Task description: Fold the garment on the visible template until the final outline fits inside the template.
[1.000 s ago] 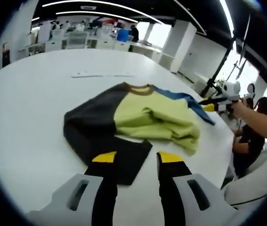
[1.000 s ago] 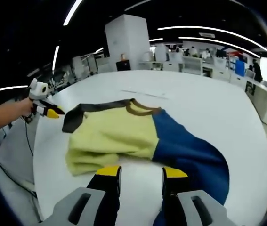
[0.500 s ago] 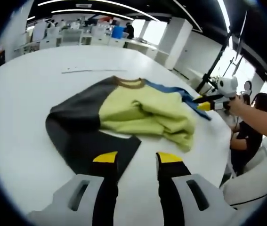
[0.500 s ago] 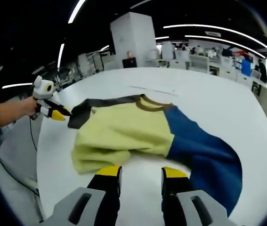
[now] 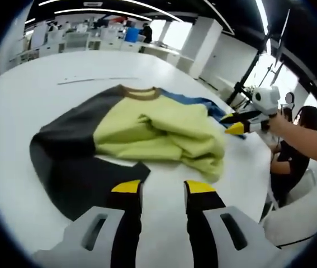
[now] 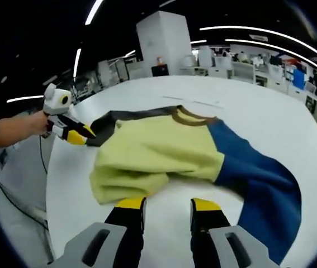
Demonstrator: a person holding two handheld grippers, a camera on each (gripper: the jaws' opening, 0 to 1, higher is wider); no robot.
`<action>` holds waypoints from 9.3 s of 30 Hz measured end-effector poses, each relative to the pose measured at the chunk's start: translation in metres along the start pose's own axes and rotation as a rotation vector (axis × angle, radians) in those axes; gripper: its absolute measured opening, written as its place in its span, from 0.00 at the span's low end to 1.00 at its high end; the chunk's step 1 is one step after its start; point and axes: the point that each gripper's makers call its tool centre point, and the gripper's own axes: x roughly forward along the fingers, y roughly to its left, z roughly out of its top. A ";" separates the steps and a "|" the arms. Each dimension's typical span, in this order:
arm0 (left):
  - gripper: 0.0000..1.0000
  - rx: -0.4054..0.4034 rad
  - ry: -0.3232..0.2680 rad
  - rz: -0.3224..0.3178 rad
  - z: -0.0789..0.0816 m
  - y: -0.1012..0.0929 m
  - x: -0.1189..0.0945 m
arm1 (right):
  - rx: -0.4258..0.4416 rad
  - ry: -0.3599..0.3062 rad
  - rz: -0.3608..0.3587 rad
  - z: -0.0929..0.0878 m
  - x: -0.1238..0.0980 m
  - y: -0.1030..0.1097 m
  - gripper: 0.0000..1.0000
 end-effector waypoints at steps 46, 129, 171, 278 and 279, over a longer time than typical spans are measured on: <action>0.17 0.027 0.008 -0.020 -0.002 -0.019 0.054 | -0.024 0.018 0.077 -0.006 0.031 0.034 0.13; 0.00 0.047 -0.352 0.015 0.078 -0.018 -0.031 | 0.051 -0.327 0.062 0.065 -0.045 0.038 0.00; 0.00 -0.020 -0.180 0.139 0.022 0.045 -0.014 | 0.147 -0.244 0.028 0.007 -0.030 0.036 0.00; 0.00 0.033 -0.062 -0.005 -0.066 -0.022 -0.080 | 0.153 -0.106 0.105 -0.065 -0.080 0.079 0.00; 0.00 0.027 -0.061 -0.009 -0.067 -0.024 -0.081 | 0.153 -0.107 0.106 -0.065 -0.081 0.080 0.00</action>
